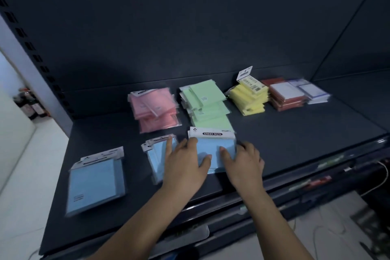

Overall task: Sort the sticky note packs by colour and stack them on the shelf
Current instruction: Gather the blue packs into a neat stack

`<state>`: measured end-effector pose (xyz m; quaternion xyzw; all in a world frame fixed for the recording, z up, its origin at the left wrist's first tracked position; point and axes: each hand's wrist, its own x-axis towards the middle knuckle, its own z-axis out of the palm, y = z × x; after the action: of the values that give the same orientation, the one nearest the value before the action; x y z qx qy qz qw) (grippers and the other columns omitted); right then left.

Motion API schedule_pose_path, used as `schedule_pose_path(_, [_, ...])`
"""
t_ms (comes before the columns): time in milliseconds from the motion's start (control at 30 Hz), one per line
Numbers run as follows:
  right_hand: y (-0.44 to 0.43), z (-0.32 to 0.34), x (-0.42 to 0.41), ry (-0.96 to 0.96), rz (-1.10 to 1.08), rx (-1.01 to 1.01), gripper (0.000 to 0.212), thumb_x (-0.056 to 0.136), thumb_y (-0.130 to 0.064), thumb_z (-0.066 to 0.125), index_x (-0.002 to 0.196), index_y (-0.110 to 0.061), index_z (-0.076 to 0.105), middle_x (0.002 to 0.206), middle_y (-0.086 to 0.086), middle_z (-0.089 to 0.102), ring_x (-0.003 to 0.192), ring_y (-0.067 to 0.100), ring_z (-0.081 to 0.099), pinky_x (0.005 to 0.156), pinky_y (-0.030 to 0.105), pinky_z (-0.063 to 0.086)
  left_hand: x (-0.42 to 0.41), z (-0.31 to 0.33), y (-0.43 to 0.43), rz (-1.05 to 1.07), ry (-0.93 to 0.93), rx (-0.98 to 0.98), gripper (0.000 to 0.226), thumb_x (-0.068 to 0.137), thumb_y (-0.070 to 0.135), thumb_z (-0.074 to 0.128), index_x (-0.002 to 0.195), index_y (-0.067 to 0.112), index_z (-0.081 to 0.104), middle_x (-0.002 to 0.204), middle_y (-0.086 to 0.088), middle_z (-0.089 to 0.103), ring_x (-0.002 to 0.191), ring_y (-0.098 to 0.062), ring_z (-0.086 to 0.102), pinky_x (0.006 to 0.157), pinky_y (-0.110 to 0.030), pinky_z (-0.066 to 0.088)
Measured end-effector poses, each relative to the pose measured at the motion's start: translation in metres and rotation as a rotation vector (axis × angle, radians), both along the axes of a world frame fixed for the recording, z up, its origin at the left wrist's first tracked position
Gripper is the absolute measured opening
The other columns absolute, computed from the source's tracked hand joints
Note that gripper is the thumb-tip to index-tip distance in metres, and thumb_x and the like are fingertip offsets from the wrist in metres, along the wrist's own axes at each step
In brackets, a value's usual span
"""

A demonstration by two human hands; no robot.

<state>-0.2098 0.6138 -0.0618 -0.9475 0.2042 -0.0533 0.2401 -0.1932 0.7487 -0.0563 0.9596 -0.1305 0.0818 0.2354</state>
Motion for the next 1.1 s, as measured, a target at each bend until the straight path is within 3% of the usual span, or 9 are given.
schedule_pose_path(133, [-0.005,-0.002,0.000,-0.047,-0.025,0.120,0.049,0.094,-0.043,0.044,0.127,-0.008,0.053,0.138,0.004,0.039,0.129,0.024,0.032,0.106,0.035,0.022,-0.001,-0.001,-0.011,0.067,0.093,-0.207,0.047,0.088,0.042,0.053,0.125,0.016,0.041,0.084,-0.003,0.059,0.109,-0.025,0.052,0.113,-0.028,0.015])
schedule_pose_path(300, [-0.017,-0.003,0.000,-0.143,-0.100,0.380,0.038,0.092,-0.034,0.052,0.120,-0.008,0.053,0.126,0.004,0.046,0.121,0.024,0.040,0.105,0.037,0.030,-0.003,-0.004,-0.026,0.049,0.185,-0.380,0.053,0.084,0.035,0.062,0.128,0.020,0.037,0.119,0.006,0.046,0.113,-0.014,0.044,0.085,-0.019,0.032])
schedule_pose_path(433, [-0.025,-0.001,-0.001,-0.316,-0.098,0.873,0.026,0.089,-0.022,0.060,0.111,-0.019,0.047,0.110,0.003,0.057,0.109,0.021,0.056,0.094,0.039,0.048,-0.001,-0.003,-0.037,0.065,0.161,-0.818,0.045,0.081,0.016,0.069,0.104,0.039,0.038,0.105,0.015,0.048,0.094,0.002,0.052,0.072,-0.008,0.040])
schedule_pose_path(567, [-0.036,-0.004,-0.001,-0.460,0.079,0.940,0.038,0.089,-0.013,0.061,0.117,-0.033,0.043,0.119,-0.007,0.058,0.111,0.007,0.056,0.091,0.025,0.049,0.003,-0.002,-0.049,0.087,0.239,-1.078,0.062,0.082,0.011,0.069,0.129,0.031,0.034,0.115,0.012,0.051,0.102,0.011,0.052,0.087,-0.018,0.048])
schedule_pose_path(633, [-0.042,-0.007,-0.002,-0.493,0.163,0.943,0.037,0.090,-0.012,0.059,0.115,-0.035,0.044,0.118,-0.011,0.059,0.110,0.002,0.056,0.087,0.020,0.050,0.006,-0.003,-0.053,0.072,0.274,-1.101,0.056,0.083,0.008,0.067,0.129,0.026,0.041,0.124,0.003,0.053,0.112,-0.004,0.055,0.095,-0.032,0.048])
schedule_pose_path(700, [-0.048,-0.012,-0.003,-0.502,0.206,0.969,0.035,0.090,-0.011,0.057,0.114,-0.032,0.043,0.120,-0.004,0.057,0.110,0.003,0.056,0.086,0.019,0.049,0.007,-0.004,-0.056,0.048,0.266,-1.103,0.047,0.083,0.004,0.065,0.119,0.029,0.049,0.120,0.002,0.059,0.110,-0.009,0.058,0.092,-0.030,0.049])
schedule_pose_path(800, [-0.054,-0.017,-0.003,-0.484,0.262,0.978,0.042,0.090,-0.010,0.057,0.120,-0.032,0.038,0.122,-0.005,0.056,0.114,0.006,0.054,0.089,0.021,0.048,0.006,-0.005,-0.057,-0.014,0.249,-1.075,0.050,0.083,-0.002,0.063,0.110,0.036,0.048,0.109,0.012,0.062,0.099,0.003,0.060,0.076,-0.010,0.047])
schedule_pose_path(933, [-0.055,-0.019,-0.001,-0.448,0.335,0.909,0.058,0.089,-0.004,0.059,0.128,-0.037,0.030,0.118,-0.026,0.054,0.116,-0.001,0.050,0.093,0.015,0.046,0.003,-0.008,-0.056,-0.066,0.266,-0.993,0.062,0.082,-0.003,0.064,0.121,0.036,0.037,0.115,0.020,0.055,0.101,0.013,0.053,0.077,-0.001,0.041])
schedule_pose_path(1100, [-0.059,-0.019,0.000,-0.467,0.298,0.823,0.055,0.088,-0.001,0.059,0.117,-0.040,0.035,0.116,-0.017,0.054,0.108,-0.002,0.053,0.086,0.013,0.046,0.004,-0.009,-0.056,-0.098,0.214,-0.825,0.062,0.085,0.001,0.061,0.122,0.036,0.025,0.115,0.027,0.045,0.103,0.024,0.042,0.074,0.006,0.034])
